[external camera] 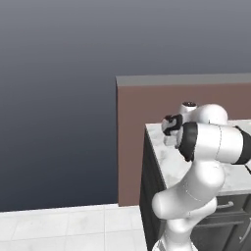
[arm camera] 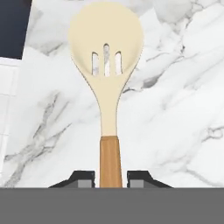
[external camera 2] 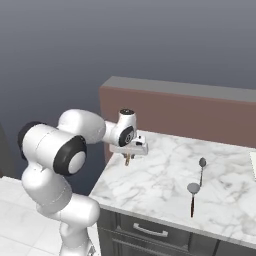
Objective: Organize the utensils by type. Pick up the wooden spoons from the counter and place them in the open cabinet. Then pick up the metallic utensils from the counter and place them in the open drawer.
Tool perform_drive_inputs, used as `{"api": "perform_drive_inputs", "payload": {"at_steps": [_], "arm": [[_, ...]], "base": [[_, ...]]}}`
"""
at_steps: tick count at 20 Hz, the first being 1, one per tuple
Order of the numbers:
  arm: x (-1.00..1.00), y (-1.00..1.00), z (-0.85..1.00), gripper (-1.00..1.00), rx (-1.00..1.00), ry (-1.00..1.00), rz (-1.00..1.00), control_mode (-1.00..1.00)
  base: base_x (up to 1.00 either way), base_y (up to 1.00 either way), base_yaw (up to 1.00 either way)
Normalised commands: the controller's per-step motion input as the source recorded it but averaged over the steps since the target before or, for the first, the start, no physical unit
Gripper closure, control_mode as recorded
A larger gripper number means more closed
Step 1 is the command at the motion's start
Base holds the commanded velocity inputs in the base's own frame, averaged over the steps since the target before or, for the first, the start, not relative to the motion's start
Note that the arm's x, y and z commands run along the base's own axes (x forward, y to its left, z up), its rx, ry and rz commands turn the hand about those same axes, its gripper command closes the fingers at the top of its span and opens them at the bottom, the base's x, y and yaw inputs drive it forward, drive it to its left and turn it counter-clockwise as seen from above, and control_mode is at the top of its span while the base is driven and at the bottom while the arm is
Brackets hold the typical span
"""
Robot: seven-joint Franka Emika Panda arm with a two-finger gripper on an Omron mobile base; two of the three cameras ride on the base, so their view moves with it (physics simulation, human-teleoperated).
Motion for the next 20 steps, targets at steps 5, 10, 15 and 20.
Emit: {"api": "perform_drive_inputs", "payload": {"at_steps": [5, 10, 15, 20], "arm": [[-0.49, 0.00, 0.76, 1.00, 0.01, -0.26, 0.25, -1.00], [-0.66, 0.03, 0.70, 1.00, 0.00, -0.38, 0.43, -1.00], [-0.56, 0.04, 0.71, 1.00, -0.01, -0.30, 0.45, -1.00], [-0.22, 0.01, 0.45, 1.00, 0.00, -0.10, 0.39, -1.00]], "base": [[0.00, 0.00, 0.00], [0.00, 0.00, 0.00], [0.00, 0.00, 0.00], [0.00, 0.00, 0.00]]}}
